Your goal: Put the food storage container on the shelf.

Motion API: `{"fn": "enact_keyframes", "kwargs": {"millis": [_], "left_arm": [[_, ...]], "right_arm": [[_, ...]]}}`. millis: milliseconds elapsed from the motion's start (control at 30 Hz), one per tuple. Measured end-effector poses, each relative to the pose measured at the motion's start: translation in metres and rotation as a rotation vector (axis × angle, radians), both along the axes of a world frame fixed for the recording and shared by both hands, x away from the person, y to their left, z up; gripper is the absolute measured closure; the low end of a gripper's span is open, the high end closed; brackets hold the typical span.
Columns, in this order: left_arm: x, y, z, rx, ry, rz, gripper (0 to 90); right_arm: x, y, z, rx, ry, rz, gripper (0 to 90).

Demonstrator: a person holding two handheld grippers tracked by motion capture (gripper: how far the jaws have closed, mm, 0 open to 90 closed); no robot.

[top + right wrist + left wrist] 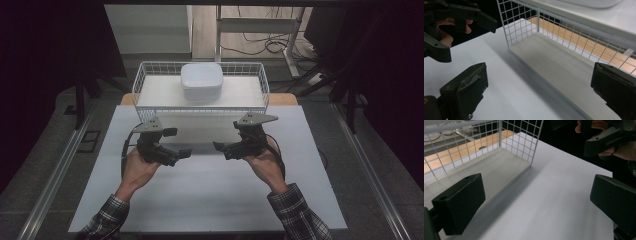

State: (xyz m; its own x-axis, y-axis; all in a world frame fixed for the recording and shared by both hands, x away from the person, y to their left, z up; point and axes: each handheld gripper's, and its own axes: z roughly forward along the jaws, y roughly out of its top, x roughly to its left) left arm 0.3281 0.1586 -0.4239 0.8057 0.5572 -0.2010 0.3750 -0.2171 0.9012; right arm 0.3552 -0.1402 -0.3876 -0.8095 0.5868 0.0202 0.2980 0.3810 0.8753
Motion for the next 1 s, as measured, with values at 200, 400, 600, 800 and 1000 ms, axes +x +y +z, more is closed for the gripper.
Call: {"fn": "enact_keyframes", "kwargs": {"millis": [200, 400, 600, 800, 1000], "left_arm": [[-0.006, -0.005, -0.015, 0.026, -0.008, -0.003, 0.3], [-0.012, -0.009, -0.037, 0.019, 0.020, -0.023, 1.6], [-0.017, -0.009, -0.053, 0.009, 0.070, -0.034, 2.6], [-0.026, -0.005, -0.062, 0.011, 0.082, -0.021, 3.1], [-0.037, -0.002, -0.063, 0.071, 0.035, 0.012, 0.5]], "right_arm": [[-0.006, 0.002, -0.015, -0.008, 0.011, 0.008, 0.8], [-0.010, 0.003, -0.030, -0.020, 0.018, 0.022, 0.1], [-0.016, 0.002, -0.042, -0.020, 0.013, 0.026, 0.2], [-0.026, -0.003, -0.048, -0.050, -0.050, 0.017, 0.3], [-0.035, -0.014, -0.056, -0.037, -0.027, 0.007, 0.2]]}}
